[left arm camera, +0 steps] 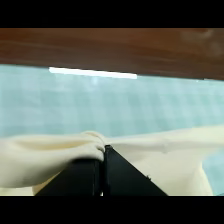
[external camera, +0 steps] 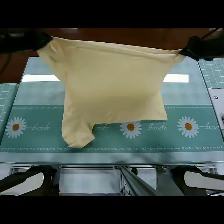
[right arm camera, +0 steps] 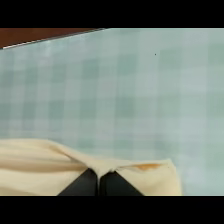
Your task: Fold the shirts.
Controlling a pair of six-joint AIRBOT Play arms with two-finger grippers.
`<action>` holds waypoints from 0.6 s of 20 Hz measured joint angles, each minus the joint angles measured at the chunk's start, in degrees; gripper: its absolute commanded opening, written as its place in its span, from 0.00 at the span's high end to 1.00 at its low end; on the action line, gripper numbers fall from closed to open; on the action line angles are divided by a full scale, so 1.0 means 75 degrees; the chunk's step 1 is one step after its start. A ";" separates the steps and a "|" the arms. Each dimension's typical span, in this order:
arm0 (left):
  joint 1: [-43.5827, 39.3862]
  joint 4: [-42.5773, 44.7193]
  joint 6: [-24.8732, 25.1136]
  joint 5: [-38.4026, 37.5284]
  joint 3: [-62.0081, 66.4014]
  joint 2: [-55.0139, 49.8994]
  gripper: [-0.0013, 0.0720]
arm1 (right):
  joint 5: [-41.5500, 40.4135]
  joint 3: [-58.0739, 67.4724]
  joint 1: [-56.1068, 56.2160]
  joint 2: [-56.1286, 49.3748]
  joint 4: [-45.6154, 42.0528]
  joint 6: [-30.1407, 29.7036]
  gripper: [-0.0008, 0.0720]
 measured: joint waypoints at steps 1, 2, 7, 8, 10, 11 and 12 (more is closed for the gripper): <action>-0.0169 0.0003 -0.0041 0.0152 0.0000 -0.0265 0.95 | -0.0032 0.0242 -0.0020 -0.0408 0.0239 0.0064 0.95; -0.0344 -0.0015 -0.0052 0.0309 0.0003 -0.0525 0.94 | -0.0099 0.0443 -0.0038 -0.0816 0.0597 0.0111 0.95; -0.0694 0.0044 -0.0128 0.0332 0.0006 -0.1332 0.03 | -0.0003 0.0842 -0.0233 -0.2040 0.1955 0.0221 0.13; -0.0560 0.0105 -0.0128 0.0114 0.0015 -0.1381 0.03 | 0.0213 0.0874 -0.0376 -0.2113 0.2142 0.0219 0.13; -0.0044 0.0399 -0.0163 -0.0819 0.0015 -0.1434 0.03 | 0.0836 0.0903 -0.0819 -0.2127 0.2148 0.0102 0.13; 0.0303 0.0580 -0.0216 -0.1358 -0.0044 -0.1437 0.03 | 0.1288 0.0889 -0.1061 -0.2066 0.1923 0.0029 0.13; 0.0682 0.0714 -0.0248 -0.1903 -0.0189 -0.1425 0.03 | 0.1778 0.0778 -0.1329 -0.1920 0.1556 -0.0032 0.13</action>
